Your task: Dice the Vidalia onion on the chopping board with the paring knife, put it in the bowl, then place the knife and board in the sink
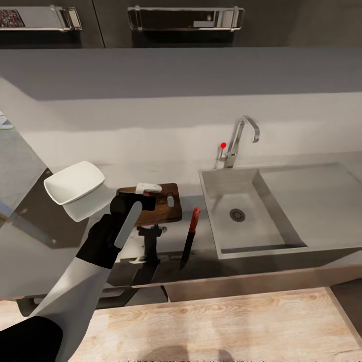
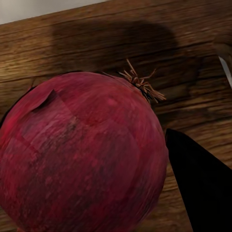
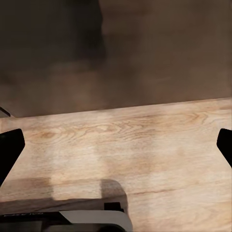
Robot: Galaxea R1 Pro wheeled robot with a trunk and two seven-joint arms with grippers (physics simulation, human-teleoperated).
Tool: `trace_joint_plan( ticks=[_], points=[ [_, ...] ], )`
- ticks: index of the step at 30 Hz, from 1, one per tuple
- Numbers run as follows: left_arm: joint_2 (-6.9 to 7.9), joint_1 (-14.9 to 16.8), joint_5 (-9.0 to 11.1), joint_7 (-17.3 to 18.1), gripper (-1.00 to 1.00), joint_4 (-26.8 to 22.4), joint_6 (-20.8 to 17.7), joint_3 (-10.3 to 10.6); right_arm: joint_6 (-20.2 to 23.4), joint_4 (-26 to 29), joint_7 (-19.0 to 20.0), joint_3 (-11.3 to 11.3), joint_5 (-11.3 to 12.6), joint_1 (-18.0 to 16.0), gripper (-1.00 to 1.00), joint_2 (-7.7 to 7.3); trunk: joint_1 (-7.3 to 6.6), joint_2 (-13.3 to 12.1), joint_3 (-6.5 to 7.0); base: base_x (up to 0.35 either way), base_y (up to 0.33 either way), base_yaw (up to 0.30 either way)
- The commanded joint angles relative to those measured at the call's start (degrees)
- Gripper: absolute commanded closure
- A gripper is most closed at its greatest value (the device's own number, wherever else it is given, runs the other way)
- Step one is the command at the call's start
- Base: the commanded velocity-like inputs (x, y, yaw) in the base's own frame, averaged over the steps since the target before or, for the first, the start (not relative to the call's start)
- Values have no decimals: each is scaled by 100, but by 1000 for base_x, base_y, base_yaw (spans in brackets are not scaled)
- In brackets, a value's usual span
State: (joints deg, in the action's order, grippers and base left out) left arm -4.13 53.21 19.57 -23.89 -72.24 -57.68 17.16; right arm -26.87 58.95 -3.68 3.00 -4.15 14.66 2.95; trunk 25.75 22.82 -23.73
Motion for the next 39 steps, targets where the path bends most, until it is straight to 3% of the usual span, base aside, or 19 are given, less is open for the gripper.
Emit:
trace_joint_plan(
  ticks=[1,18,39],
  points=[
    [0,5,55,-55,100,-2,-15,7,-3,6,-28,8,-44,2,-100,6,3,10,-16,0,0,0],
    [1,6,49,-55,100,-28,-12,6,-3,7,-28,8,-46,2,-100,7,3,10,-99,0,0,0],
    [9,6,40,-55,100,-41,-15,6,-3,7,-28,8,-43,2,-100,6,3,10,-104,35,25,0]
  ],
)
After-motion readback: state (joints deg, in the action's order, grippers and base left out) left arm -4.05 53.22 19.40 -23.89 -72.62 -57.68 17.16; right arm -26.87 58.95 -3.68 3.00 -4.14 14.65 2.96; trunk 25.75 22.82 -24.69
